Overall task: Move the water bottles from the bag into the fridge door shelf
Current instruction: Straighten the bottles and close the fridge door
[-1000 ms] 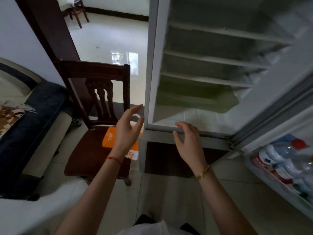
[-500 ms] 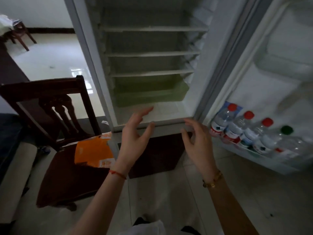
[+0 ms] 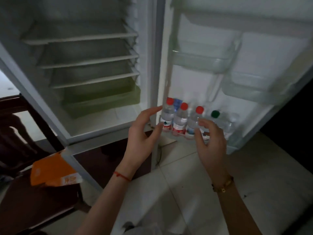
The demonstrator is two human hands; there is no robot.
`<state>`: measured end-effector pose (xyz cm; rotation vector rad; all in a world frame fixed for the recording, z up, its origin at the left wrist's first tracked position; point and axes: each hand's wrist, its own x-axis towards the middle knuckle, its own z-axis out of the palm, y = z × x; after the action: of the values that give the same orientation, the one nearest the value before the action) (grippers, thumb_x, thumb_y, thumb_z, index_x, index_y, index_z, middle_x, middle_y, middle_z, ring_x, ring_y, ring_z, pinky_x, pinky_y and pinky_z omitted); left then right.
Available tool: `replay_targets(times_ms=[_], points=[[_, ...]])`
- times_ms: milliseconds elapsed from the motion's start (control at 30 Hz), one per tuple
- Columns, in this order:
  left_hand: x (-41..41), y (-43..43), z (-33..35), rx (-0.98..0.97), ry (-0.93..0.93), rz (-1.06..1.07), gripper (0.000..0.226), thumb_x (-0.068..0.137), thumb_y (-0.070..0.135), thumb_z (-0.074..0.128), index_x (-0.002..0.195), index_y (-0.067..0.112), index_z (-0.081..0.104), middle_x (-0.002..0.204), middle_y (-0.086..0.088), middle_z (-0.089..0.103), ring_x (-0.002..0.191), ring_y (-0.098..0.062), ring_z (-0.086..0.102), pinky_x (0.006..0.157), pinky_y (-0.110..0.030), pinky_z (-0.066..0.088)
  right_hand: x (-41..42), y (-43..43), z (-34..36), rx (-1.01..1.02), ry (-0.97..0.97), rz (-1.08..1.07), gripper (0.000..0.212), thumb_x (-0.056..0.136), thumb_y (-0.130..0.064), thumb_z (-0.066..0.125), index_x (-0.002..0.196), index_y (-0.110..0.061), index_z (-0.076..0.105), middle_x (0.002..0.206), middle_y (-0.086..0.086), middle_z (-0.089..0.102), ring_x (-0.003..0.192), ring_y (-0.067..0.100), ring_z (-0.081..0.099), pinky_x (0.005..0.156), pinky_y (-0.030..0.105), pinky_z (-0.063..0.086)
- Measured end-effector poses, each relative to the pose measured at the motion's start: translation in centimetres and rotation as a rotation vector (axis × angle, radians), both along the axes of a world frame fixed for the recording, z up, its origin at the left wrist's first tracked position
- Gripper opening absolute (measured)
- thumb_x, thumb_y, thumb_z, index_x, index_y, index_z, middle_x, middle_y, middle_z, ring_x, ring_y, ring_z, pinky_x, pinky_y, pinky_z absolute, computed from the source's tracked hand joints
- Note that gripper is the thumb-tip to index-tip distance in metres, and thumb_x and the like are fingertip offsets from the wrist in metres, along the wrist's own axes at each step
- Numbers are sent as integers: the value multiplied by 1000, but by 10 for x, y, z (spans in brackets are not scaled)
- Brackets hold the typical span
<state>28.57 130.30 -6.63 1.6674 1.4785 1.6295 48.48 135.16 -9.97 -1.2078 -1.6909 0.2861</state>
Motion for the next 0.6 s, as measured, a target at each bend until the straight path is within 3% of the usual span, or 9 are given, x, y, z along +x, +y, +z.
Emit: replay_targets(times_ms=[200,433,600], points=[[101,32,12,48,23,-88,38,92,9,63,129,10,60,131,4,62,125,-8,55,105,-37,45,95,23,14,-1,52,-98,30,94,-19,59,123,-13,59,116,3,63,109,24,58,91,42,52],[208,67,23,103,116,-132,42,92,14,61,133,14,57,128,2,60,118,-14,56,99,-37,47,197,59,23,17,36,-188,33,95,-23,57,127,-15,54,123,4,57,113,25,56,94,47,49],[267,88,33,136,184,-99,47,91,15,61,137,15,54,134,3,55,115,-16,54,98,-28,46,250,92,27,13,57,-176,43,96,-36,51,135,-19,45,132,2,47,122,25,49,99,50,46]])
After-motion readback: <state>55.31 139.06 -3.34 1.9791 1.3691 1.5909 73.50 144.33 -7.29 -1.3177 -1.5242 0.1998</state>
